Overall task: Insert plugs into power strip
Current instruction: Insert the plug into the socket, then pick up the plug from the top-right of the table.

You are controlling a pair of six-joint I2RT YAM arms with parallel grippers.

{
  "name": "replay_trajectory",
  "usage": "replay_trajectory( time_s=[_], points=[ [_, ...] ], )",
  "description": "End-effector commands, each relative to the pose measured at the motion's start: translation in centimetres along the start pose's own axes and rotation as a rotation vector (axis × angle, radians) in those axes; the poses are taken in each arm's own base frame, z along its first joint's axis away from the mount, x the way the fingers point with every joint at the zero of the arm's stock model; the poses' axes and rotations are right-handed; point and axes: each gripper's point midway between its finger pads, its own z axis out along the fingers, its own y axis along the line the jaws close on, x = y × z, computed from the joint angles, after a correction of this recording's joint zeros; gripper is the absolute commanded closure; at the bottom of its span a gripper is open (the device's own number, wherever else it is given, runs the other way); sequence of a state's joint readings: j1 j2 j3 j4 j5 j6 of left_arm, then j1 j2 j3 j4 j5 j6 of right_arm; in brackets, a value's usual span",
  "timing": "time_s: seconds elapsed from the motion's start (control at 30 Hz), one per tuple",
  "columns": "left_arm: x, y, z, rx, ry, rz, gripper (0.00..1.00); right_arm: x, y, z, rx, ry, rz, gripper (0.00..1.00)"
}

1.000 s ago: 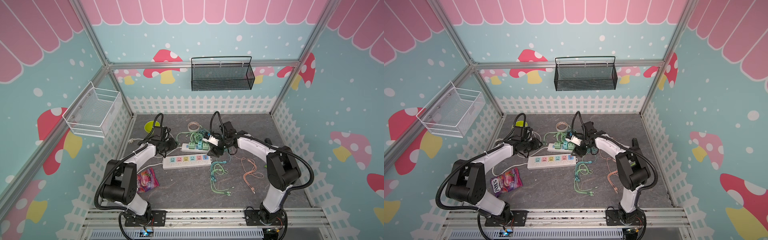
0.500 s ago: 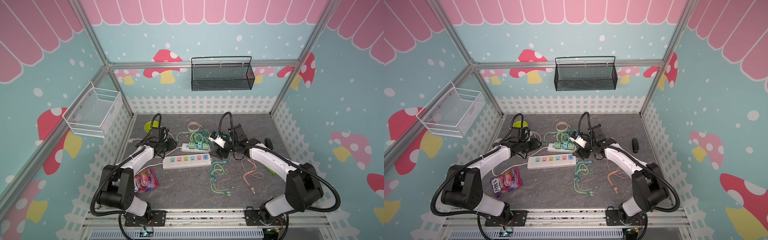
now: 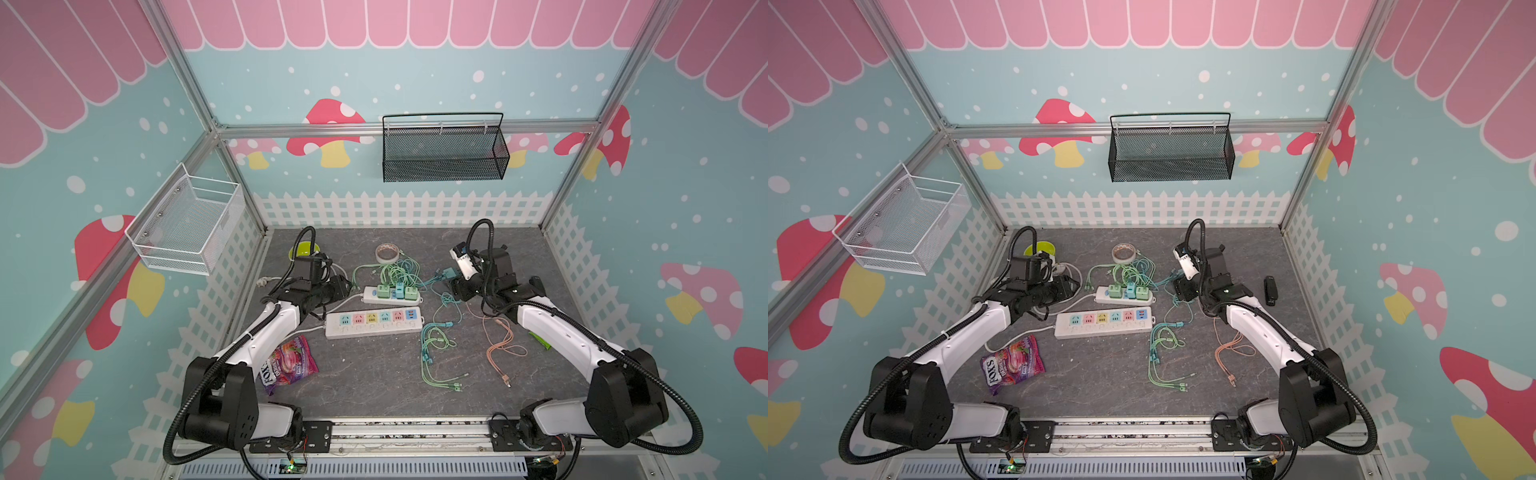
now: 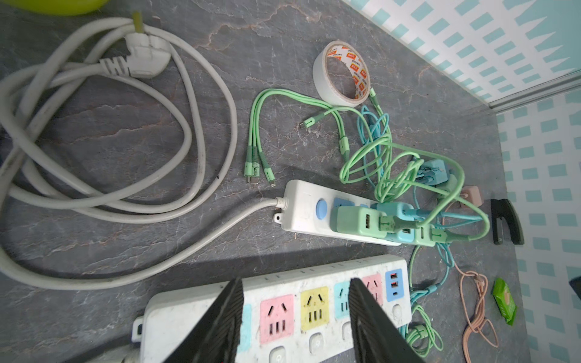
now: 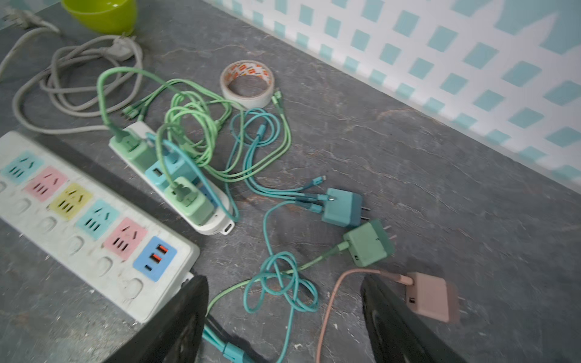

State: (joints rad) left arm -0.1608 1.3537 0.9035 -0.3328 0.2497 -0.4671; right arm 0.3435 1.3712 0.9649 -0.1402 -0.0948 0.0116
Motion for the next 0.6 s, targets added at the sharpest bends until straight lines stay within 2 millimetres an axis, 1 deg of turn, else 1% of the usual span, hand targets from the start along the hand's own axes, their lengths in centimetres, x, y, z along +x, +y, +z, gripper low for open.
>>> replay_trajectory(
  time_s=[0.0,0.1,0.17,0.23,0.27,0.37,0.4,0.47,0.57],
  points=[
    [0.5,0.7,-0.7,-0.024,0.001,-0.001,0.46,-0.7,-2.8,-0.9,0.088,-0.065,0.150,0.20],
    [0.4,0.6,-1.1,-0.027,-0.005,0.004,0.45,-0.7,-4.2,-1.5,0.113,-0.108,0.219,0.20],
    [0.4,0.6,-1.3,-0.030,-0.011,0.008,0.45,-0.6,-5.3,-2.1,0.160,-0.133,0.248,0.20],
    [0.3,0.6,-1.6,-0.031,-0.017,0.011,0.45,-0.5,-6.4,-2.7,0.228,-0.148,0.274,0.14],
    [0.3,0.6,-1.7,-0.032,-0.018,0.013,0.45,-0.6,-6.7,-3.0,0.244,-0.157,0.276,0.12],
    [0.2,0.6,-2.0,-0.033,-0.026,0.016,0.45,-0.5,-7.4,-3.5,0.269,-0.182,0.302,0.00],
    [0.1,0.6,-2.0,-0.033,-0.029,0.014,0.45,-0.5,-7.6,-3.5,0.268,-0.189,0.319,0.02],
    [0.1,0.5,-2.2,-0.031,-0.031,0.013,0.45,-0.2,-7.8,-3.3,0.245,-0.190,0.349,0.02],
    [0.1,0.5,-2.3,-0.031,-0.035,0.017,0.45,0.5,-8.1,-2.3,0.195,-0.168,0.390,0.02]
  ],
)
